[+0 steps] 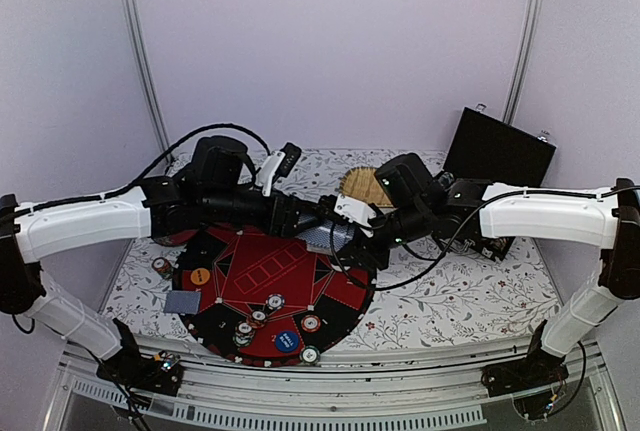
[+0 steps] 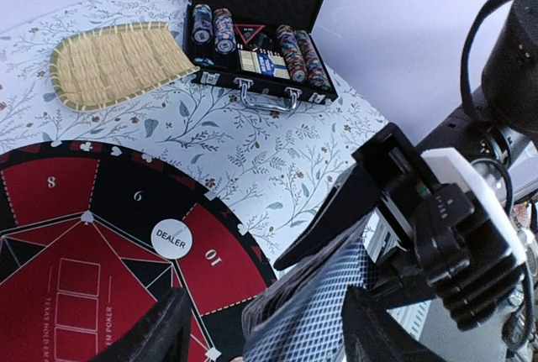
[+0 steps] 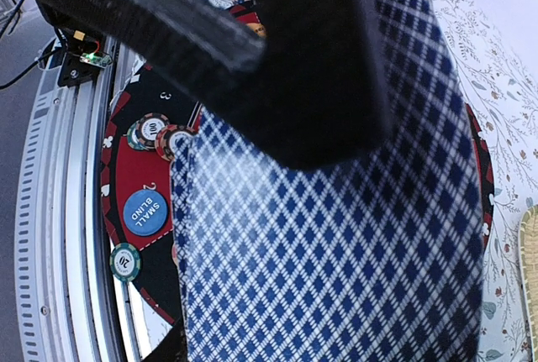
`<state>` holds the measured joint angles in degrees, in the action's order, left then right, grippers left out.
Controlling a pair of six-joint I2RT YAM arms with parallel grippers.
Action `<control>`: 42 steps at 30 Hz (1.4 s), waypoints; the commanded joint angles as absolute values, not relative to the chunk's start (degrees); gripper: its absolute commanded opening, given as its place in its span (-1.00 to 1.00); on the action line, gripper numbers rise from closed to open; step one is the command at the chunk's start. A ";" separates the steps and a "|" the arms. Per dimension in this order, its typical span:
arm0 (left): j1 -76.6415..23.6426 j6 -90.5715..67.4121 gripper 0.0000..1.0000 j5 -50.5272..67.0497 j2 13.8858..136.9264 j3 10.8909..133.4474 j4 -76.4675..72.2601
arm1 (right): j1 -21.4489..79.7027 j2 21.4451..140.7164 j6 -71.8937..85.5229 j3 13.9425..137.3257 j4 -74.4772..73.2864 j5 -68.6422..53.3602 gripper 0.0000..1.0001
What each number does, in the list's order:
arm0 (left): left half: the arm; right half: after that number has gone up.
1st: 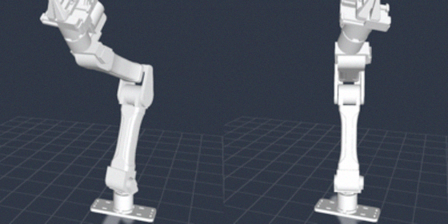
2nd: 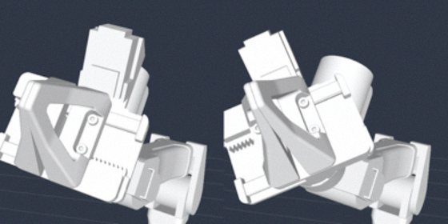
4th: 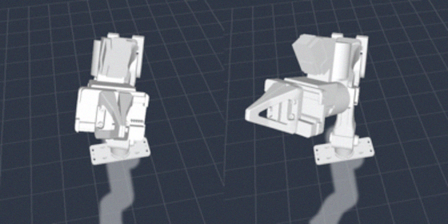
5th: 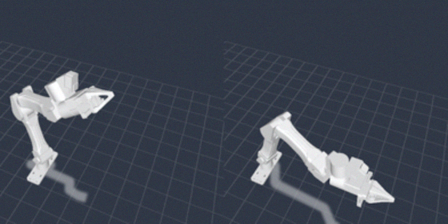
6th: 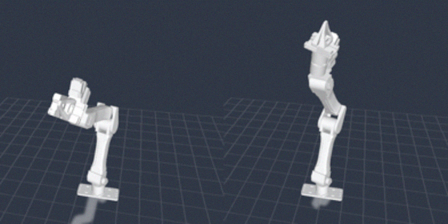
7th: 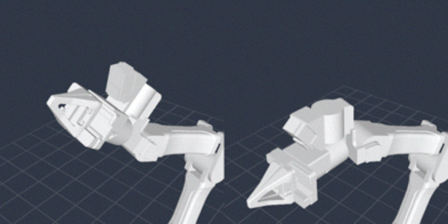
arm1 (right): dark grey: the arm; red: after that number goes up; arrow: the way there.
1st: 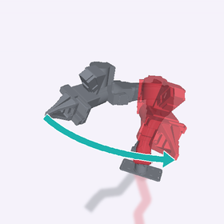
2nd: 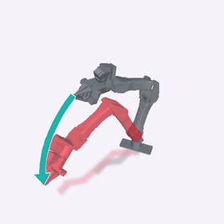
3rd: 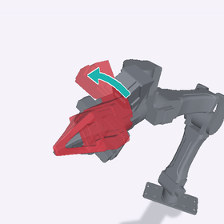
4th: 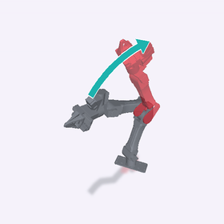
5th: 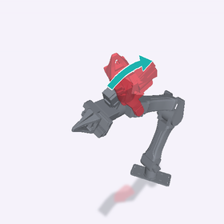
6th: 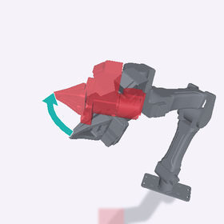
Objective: Distribute texas hold em gaming equipment
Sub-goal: Pick up the poker card from the face-down deck piles.
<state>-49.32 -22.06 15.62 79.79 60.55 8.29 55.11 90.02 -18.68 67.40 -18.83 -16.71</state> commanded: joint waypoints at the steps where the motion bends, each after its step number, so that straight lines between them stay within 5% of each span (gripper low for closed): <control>1: -48.61 -21.43 0.22 16.04 77.35 58.72 8.33 | 55.40 88.60 -19.22 68.88 -17.44 -17.15 -0.12; 8: -48.24 -21.75 -0.21 18.41 77.08 58.10 8.51 | 55.46 88.60 -19.18 68.89 -17.43 -17.03 -0.12; 13: -48.21 -21.45 -0.73 19.94 76.87 58.21 8.67 | 55.44 88.51 -19.42 68.86 -17.58 -16.65 -0.12; 20: -48.22 -21.24 -1.00 20.33 74.30 58.33 10.24 | 55.45 87.58 -19.89 67.99 -17.24 -15.17 -0.12; 33: -45.22 -23.36 -1.00 26.77 65.59 55.67 4.13 | 51.91 86.67 -19.36 64.99 -15.88 -14.68 -0.13; 42: -30.91 -22.42 -1.00 28.37 57.55 50.04 13.41 | 44.94 85.27 -16.91 64.51 -18.39 -10.70 -0.14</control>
<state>-35.18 -24.62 28.40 57.41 52.31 6.02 47.55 88.47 -18.50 64.82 -17.93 -13.45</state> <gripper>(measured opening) 0.009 0.429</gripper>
